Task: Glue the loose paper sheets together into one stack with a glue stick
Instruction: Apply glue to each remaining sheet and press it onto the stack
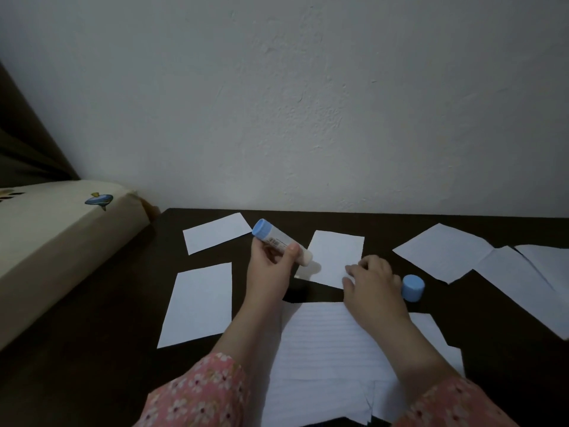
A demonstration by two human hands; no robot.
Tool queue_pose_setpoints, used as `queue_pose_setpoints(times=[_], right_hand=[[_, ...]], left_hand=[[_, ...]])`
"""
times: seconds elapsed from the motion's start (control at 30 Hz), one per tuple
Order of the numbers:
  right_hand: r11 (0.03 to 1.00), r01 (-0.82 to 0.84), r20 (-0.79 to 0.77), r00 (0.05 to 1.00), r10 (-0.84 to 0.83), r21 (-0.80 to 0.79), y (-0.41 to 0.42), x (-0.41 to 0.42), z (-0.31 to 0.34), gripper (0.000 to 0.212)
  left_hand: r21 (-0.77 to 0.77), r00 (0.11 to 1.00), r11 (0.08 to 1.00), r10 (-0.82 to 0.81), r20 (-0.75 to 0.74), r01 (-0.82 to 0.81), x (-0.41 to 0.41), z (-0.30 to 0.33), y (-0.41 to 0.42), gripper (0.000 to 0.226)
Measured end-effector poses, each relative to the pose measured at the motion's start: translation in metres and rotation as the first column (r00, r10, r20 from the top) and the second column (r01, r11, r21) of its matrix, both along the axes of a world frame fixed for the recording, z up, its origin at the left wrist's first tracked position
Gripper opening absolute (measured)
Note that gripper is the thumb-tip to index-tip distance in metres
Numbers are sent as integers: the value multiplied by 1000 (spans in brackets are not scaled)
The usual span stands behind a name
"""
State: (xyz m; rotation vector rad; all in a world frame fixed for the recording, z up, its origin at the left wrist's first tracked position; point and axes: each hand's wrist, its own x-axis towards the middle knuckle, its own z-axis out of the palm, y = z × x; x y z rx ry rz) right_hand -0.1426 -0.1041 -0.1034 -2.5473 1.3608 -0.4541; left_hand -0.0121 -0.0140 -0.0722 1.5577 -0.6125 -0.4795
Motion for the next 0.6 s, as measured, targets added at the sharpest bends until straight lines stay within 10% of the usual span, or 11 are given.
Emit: queue_pose_setpoints(times=[0.27,0.6], right_hand=[[988,-91,52,995,85,127,1,-2,0,30],[974,-143,8,990,144,176,1,-6,-2,36]], left_hand=[[250,884,941,-306,352,226,-5,0,-2,41],[332,793,903,-406,455,272,-9,-4,-10,38]])
